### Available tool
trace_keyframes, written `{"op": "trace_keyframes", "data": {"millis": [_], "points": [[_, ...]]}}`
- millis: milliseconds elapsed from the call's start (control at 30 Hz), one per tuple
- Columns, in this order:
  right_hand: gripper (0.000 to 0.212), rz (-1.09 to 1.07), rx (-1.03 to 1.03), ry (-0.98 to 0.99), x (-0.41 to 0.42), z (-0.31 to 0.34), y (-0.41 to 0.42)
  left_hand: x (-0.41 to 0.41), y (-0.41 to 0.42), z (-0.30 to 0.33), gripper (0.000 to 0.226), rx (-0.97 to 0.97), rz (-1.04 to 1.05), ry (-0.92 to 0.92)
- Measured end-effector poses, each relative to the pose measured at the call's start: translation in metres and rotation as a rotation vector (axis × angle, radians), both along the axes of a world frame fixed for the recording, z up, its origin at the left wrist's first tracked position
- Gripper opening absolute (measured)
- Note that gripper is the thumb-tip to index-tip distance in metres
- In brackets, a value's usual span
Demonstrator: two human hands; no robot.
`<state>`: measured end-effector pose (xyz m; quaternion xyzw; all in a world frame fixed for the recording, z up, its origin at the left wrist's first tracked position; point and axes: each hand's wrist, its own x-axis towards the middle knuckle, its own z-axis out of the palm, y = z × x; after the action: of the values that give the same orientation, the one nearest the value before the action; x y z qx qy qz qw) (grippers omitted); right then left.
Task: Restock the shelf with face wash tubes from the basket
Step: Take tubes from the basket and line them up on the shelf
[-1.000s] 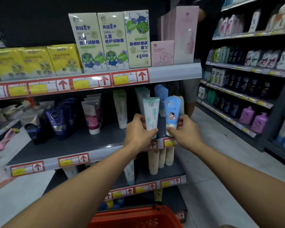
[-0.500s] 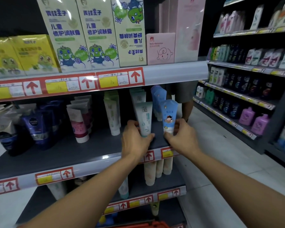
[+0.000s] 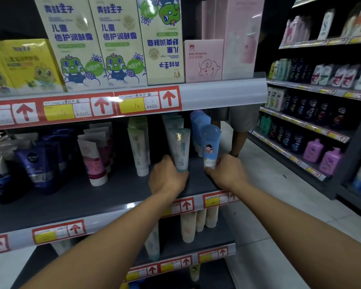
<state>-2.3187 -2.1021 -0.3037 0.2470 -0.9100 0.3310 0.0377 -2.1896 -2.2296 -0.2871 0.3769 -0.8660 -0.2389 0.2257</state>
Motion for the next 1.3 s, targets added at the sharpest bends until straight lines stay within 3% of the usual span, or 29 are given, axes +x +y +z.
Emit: {"op": "trace_keyframes", "data": {"millis": [200, 367, 1300], "points": [[0.033, 0.023, 0.015, -0.042, -0.015, 0.004, -0.019, -0.012, -0.010, -0.002, 0.045, 0.003, 0.005, -0.002], [0.046, -0.005, -0.008, 0.099, -0.008, -0.009, -0.022, -0.016, -0.015, -0.016, 0.060, 0.026, -0.028, 0.104], [0.042, -0.070, 0.107, 0.227, -0.009, -0.010, -0.027, -0.026, -0.025, -0.023, 0.049, 0.001, -0.019, 0.095]]}}
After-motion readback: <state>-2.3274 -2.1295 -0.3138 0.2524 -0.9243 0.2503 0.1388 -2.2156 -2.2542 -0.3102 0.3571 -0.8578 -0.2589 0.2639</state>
